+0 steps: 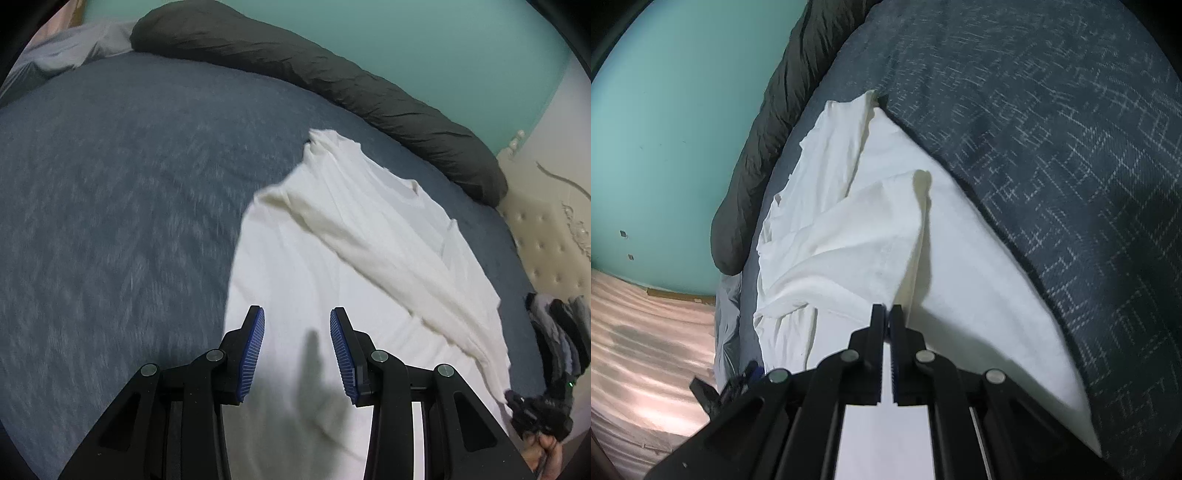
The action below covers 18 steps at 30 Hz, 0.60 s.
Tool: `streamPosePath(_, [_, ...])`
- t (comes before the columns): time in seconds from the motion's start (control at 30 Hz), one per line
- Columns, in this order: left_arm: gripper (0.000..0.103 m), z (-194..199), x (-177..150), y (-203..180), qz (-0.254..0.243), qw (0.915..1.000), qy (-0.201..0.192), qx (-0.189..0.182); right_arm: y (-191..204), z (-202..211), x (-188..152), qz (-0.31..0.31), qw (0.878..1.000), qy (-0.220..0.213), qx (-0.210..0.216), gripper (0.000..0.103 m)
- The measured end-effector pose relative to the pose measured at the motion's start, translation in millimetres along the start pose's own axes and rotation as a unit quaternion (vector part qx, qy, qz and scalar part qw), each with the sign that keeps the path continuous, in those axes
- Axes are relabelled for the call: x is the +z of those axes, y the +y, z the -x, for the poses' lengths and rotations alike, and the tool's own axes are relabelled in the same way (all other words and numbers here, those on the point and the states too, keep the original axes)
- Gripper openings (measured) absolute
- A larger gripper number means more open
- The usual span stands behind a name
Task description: Fold clothes
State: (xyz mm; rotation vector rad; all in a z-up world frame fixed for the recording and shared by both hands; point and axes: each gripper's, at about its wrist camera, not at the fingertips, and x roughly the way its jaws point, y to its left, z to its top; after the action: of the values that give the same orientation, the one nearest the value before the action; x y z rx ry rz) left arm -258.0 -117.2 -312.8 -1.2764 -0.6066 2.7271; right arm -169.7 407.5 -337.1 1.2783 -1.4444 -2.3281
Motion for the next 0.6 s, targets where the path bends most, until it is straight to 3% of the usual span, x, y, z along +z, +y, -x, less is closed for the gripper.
streamPosePath(0.33, [0.042,-39,85,11,0.034,0.9981,0.043,0.029,0,10,-6,0.011,1.000,0.009,0.003,0.002])
streamPosePath(0.53, [0.042,-61,98,23,0.070,0.9952,0.066,0.020,-1,16,-7,0.012,1.000,0.006,0.001,0.002])
streamPosePath(0.6, [0.036,-68,97,22,0.069,0.9946,0.077,0.008,-3,16,-8,0.009,1.000,0.007,0.002,0.002])
